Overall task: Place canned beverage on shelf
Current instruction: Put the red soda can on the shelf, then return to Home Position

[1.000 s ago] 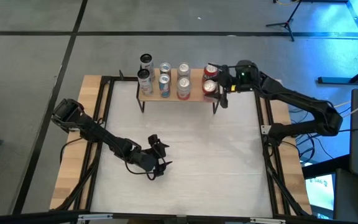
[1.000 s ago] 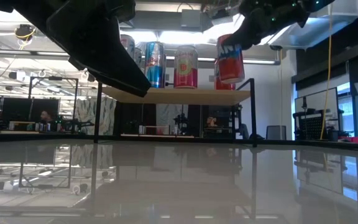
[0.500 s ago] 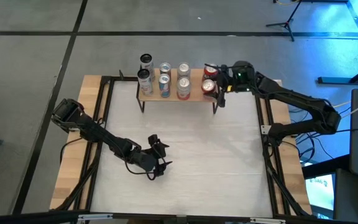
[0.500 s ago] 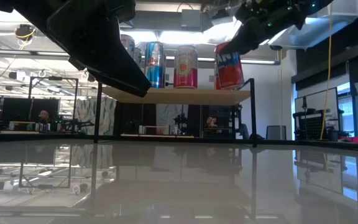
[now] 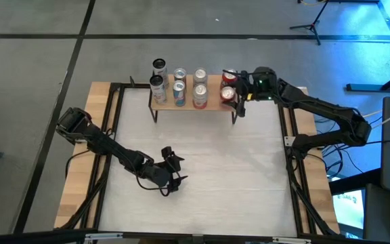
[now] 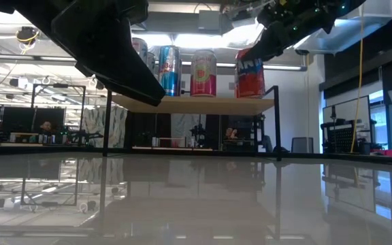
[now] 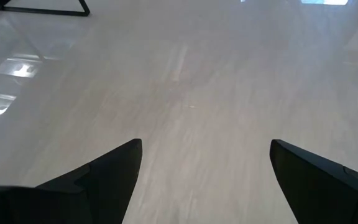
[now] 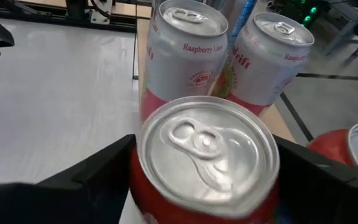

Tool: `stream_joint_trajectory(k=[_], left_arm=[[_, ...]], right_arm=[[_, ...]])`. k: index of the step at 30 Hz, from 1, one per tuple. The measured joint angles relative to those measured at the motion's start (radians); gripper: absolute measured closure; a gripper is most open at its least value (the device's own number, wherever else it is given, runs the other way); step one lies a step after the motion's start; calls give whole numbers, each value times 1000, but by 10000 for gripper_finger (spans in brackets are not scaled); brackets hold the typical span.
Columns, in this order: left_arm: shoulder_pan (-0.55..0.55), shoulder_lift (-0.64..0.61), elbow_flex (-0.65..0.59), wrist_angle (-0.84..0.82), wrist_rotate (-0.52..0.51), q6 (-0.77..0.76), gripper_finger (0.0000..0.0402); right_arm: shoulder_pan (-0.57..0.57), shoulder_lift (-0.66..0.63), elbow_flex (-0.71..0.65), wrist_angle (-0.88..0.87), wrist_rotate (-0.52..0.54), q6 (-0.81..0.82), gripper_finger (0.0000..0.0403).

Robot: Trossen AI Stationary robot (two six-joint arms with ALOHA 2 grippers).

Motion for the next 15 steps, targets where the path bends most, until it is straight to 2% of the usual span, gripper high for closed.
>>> stream_joint_trajectory(k=[6,15], left_arm=[[0,0,0,0,5,0,58],[0,0,0,0,6,0,58]], right_arm=[[0,-2,0,2,1,0,36],[0,-5,12,-17,61,-2,40]])
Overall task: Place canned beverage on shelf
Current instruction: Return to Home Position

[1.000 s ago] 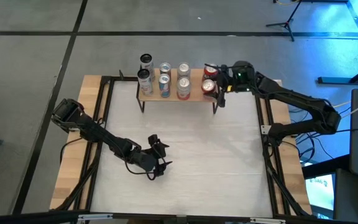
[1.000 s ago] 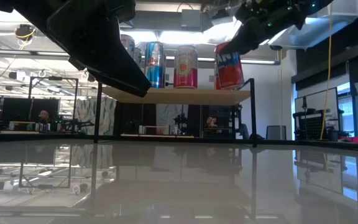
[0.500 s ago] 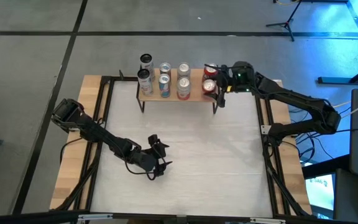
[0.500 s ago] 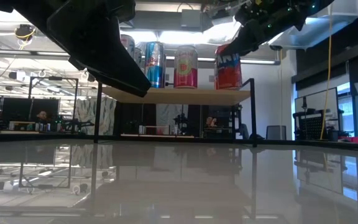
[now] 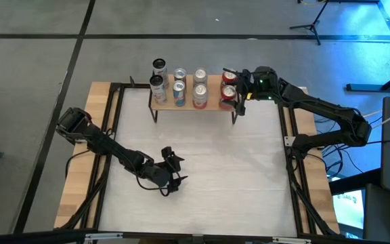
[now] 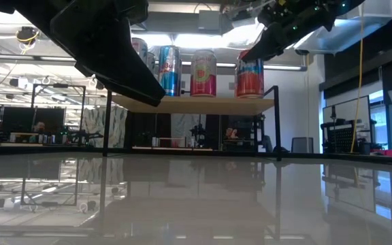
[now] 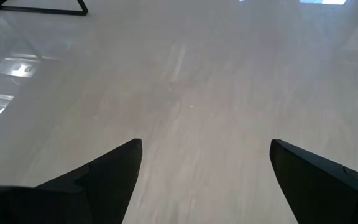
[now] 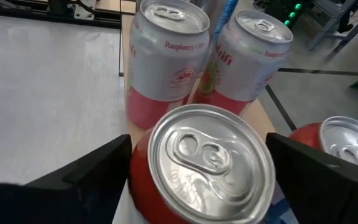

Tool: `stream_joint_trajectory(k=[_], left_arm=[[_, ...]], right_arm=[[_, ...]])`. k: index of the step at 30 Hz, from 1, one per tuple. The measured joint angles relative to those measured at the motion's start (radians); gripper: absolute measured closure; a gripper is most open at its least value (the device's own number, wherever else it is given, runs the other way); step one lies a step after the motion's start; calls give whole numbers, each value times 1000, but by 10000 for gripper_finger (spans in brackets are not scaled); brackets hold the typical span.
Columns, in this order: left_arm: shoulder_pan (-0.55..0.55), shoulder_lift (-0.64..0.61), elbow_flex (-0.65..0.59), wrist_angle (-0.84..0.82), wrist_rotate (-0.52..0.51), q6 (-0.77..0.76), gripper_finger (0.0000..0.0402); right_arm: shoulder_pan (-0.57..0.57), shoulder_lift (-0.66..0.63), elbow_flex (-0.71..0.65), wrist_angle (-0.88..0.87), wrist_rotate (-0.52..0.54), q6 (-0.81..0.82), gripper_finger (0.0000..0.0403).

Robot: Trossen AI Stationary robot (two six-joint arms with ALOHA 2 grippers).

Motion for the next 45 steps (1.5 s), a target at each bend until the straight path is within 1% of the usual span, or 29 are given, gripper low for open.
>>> stream_joint_trajectory(k=[4,10,15,18,20,25,27,29,31,33,35,37,41,43,45], left_arm=[[0,0,0,0,1,0,58],[0,0,0,1,8,1,58],[0,0,0,13,10,6,58],[1,0,0,76,2,7,58],[1,0,0,109,5,17,58],[2,0,0,164,32,88,58],[7,0,0,179,64,97,60],[18,0,11,175,82,96,71],[28,0,24,171,95,119,93],[41,-11,30,162,122,163,124],[58,-27,31,147,145,208,162],[76,-64,31,75,147,243,205],[97,-126,32,-44,192,315,280],[93,-149,31,-91,178,335,310],[95,-178,18,-105,138,342,333]], right_arm=[[15,0,33,-35,5,0,40],[40,-6,103,-110,58,1,40],[76,-6,196,-244,98,10,40],[108,-6,264,-355,158,74,40],[133,-6,301,-425,177,117,40],[224,-42,329,-474,183,231,40],[270,-52,330,-490,215,270,41],[316,-54,330,-515,261,296,51],[362,-53,324,-539,306,320,72],[404,-54,297,-532,332,337,103],[449,-55,254,-524,333,358,144],[491,-68,190,-494,332,373,188],[569,-128,15,-326,331,374,279],[602,-167,-87,-212,328,377,319],[632,-202,-186,-100,323,377,354]])
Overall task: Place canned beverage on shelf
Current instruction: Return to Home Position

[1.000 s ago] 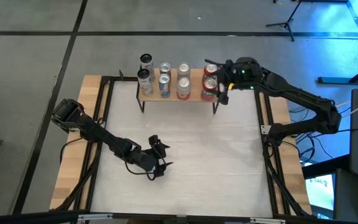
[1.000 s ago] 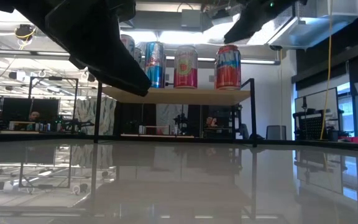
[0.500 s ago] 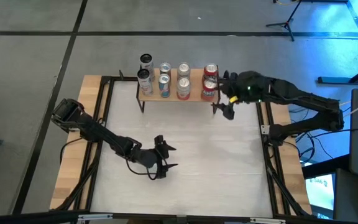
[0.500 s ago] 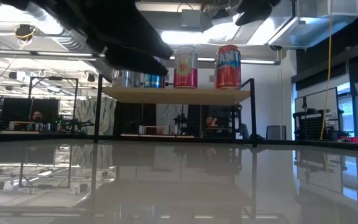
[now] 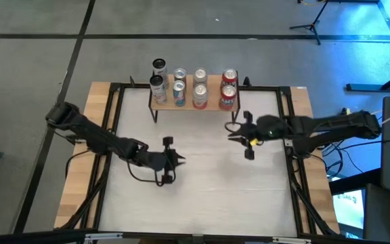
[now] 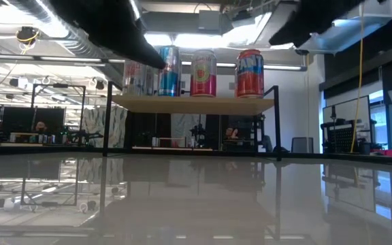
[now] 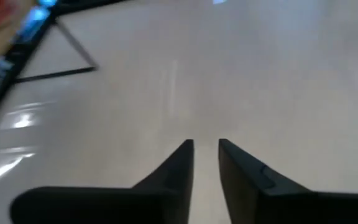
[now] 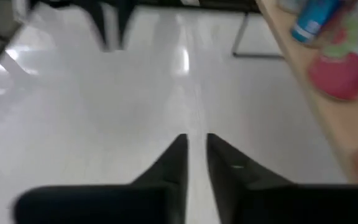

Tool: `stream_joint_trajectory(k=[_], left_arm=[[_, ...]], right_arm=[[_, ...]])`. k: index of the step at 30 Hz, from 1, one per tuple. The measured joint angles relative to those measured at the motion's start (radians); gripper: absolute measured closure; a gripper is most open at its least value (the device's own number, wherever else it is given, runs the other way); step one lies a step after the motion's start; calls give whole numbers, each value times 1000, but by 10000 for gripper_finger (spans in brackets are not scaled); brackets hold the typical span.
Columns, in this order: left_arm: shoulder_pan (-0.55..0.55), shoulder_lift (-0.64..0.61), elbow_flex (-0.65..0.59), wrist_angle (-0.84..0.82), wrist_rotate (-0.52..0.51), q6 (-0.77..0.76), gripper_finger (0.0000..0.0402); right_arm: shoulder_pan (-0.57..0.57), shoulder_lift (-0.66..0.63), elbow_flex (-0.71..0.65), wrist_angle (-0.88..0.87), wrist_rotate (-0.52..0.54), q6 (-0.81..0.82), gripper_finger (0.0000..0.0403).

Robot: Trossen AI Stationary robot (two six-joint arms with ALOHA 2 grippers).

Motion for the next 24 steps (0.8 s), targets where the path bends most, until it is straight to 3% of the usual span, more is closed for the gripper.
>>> stream_joint_trajectory(k=[4,11,17,24], left_arm=[[30,-57,-82,34,-17,2,367],[119,-193,-313,260,81,-2,394],[143,-353,-484,311,88,-54,398],[143,-540,-674,447,95,-74,397]], right_arm=[[49,-75,-176,220,-21,4,398],[96,-139,-389,517,-38,8,380],[94,-146,-483,647,-61,-56,383],[95,-196,-514,663,-46,-64,384]])
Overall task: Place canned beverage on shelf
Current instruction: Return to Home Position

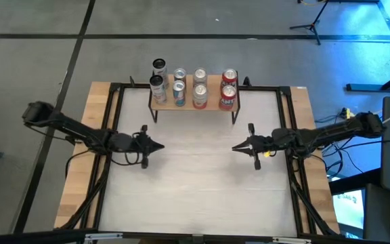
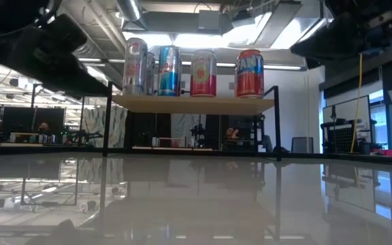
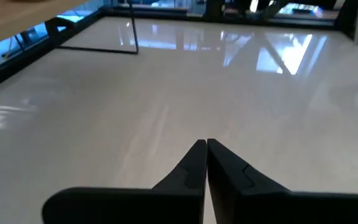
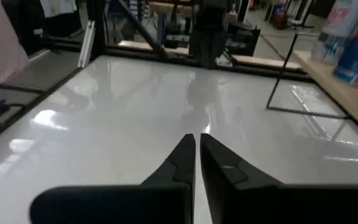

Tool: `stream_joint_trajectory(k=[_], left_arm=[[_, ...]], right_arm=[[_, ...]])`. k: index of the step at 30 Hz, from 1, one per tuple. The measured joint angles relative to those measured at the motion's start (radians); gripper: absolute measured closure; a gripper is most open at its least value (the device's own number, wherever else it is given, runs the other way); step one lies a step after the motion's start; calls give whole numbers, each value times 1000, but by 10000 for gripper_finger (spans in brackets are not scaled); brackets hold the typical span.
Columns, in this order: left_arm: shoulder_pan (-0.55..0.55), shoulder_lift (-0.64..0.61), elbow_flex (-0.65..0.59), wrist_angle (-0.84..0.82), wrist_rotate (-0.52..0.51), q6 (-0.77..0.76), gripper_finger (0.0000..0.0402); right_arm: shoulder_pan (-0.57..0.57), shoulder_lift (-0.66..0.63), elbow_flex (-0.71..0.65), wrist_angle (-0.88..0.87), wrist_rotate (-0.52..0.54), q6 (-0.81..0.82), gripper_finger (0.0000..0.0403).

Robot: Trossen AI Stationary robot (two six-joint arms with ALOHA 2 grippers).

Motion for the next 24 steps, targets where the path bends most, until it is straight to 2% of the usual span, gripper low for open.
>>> stream_joint_trajectory(k=[6,15,24], left_arm=[[0,-150,-101,23,0,0,396],[46,-368,-153,-113,2,7,396],[60,-481,-153,-176,6,28,396]], right_arm=[[0,-40,-24,-15,-20,-12,384],[0,-95,-79,-21,-45,-19,384],[0,-251,-148,-36,-43,-8,384]])
